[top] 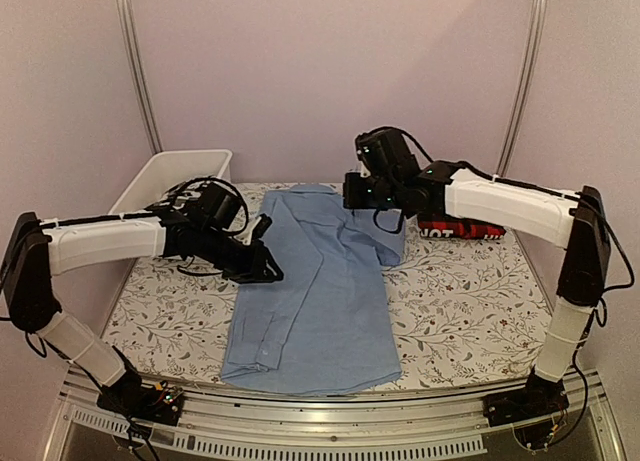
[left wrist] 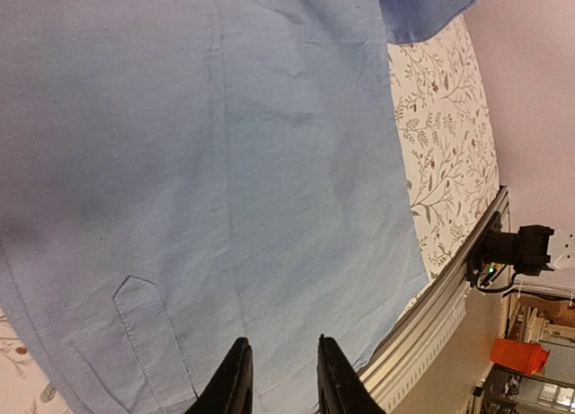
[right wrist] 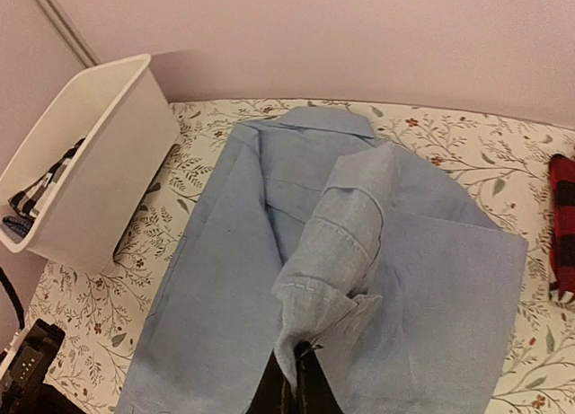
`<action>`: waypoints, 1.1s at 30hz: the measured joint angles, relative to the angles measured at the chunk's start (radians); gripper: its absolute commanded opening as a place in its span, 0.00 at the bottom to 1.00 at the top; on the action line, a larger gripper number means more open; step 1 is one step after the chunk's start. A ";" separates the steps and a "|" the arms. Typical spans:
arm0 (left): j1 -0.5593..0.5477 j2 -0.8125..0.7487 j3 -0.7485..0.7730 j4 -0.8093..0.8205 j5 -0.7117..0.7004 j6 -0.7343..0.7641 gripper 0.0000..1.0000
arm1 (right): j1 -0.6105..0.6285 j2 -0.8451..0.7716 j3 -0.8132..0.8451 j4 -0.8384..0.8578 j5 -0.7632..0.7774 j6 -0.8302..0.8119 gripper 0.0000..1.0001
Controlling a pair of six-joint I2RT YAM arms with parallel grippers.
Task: Fold and stack the long sleeve shirts
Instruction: Place the sleeve of the 1/3-folded shirt, then adjust the sleeve at the center of the board.
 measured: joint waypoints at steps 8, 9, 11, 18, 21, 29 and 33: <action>0.099 -0.063 -0.117 0.033 -0.002 -0.049 0.29 | 0.198 0.468 0.331 -0.051 -0.108 -0.116 0.50; 0.106 -0.066 -0.129 0.035 -0.002 -0.053 0.30 | 0.212 0.488 0.329 -0.062 -0.131 -0.119 0.55; 0.115 -0.066 -0.143 0.041 -0.002 -0.060 0.30 | 0.226 0.504 0.315 -0.071 -0.164 -0.120 0.61; 0.117 -0.066 -0.161 0.080 -0.002 -0.082 0.33 | 0.162 0.444 0.208 -0.017 -0.291 -0.090 0.57; 0.117 -0.066 -0.161 0.097 -0.002 -0.089 0.33 | 0.122 0.436 0.172 0.016 -0.343 -0.052 0.53; 0.119 -0.066 -0.163 0.108 -0.002 -0.093 0.33 | 0.063 0.459 0.142 0.074 -0.480 0.068 0.47; 0.123 -0.066 -0.175 0.108 -0.002 -0.093 0.34 | 0.066 0.485 0.126 0.098 -0.513 0.107 0.46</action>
